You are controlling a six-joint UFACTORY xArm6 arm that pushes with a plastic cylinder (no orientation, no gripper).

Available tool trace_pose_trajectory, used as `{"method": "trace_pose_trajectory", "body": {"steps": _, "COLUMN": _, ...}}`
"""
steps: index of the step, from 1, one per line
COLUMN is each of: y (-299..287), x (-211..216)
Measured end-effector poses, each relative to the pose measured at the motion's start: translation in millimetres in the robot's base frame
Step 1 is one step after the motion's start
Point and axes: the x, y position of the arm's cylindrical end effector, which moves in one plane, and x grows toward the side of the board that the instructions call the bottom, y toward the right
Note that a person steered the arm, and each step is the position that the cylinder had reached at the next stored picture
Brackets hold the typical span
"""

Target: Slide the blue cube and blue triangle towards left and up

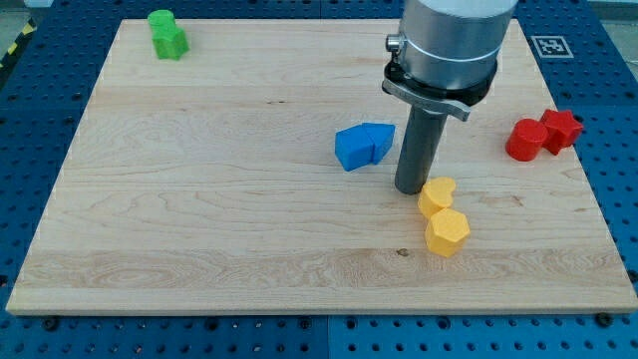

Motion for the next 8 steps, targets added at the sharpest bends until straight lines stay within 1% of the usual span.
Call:
{"method": "trace_pose_trajectory", "body": {"steps": 1, "y": -19, "x": 1}}
{"method": "trace_pose_trajectory", "body": {"steps": 2, "y": -21, "x": -2}}
{"method": "trace_pose_trajectory", "body": {"steps": 3, "y": 15, "x": -3}}
{"method": "trace_pose_trajectory", "body": {"steps": 4, "y": 15, "x": -37}}
{"method": "trace_pose_trajectory", "body": {"steps": 5, "y": 9, "x": -51}}
{"method": "trace_pose_trajectory", "body": {"steps": 7, "y": -52, "x": -56}}
{"method": "trace_pose_trajectory", "body": {"steps": 8, "y": -56, "x": -56}}
